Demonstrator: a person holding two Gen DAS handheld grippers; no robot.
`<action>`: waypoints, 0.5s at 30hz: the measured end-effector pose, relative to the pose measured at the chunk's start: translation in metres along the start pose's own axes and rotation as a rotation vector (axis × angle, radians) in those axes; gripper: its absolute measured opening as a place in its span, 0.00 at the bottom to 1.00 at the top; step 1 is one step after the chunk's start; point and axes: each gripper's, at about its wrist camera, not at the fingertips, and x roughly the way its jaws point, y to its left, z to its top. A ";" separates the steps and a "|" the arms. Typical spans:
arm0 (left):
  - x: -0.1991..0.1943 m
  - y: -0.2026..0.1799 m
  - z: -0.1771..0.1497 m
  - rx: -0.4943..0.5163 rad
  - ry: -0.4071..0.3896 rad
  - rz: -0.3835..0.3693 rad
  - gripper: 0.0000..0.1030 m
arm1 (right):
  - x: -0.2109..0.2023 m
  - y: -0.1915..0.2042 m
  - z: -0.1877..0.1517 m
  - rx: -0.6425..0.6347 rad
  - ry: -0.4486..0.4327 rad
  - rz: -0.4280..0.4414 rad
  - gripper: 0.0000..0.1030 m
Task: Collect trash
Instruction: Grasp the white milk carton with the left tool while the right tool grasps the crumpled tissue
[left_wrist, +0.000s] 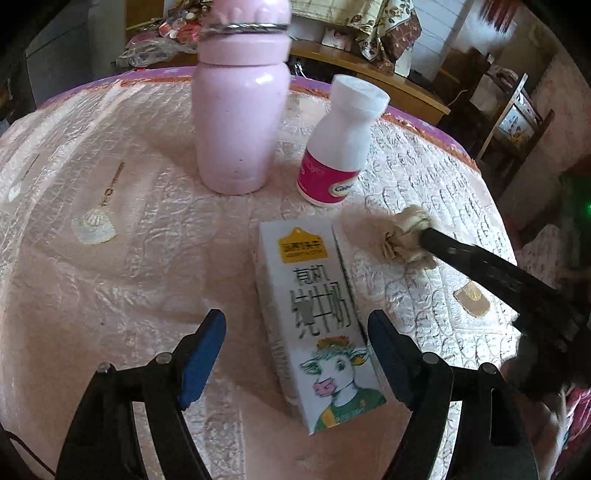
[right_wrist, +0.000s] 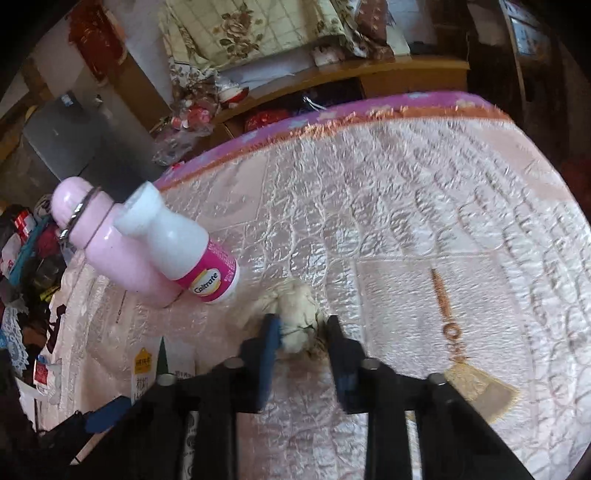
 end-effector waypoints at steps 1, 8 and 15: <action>0.003 -0.003 0.000 0.007 0.004 0.005 0.77 | -0.004 -0.001 -0.002 0.002 -0.008 0.004 0.21; 0.007 -0.009 -0.006 0.041 -0.002 -0.025 0.62 | -0.050 -0.014 -0.024 -0.006 -0.053 0.015 0.21; -0.028 -0.014 -0.032 0.113 -0.057 -0.014 0.62 | -0.099 -0.027 -0.061 -0.006 -0.088 -0.017 0.21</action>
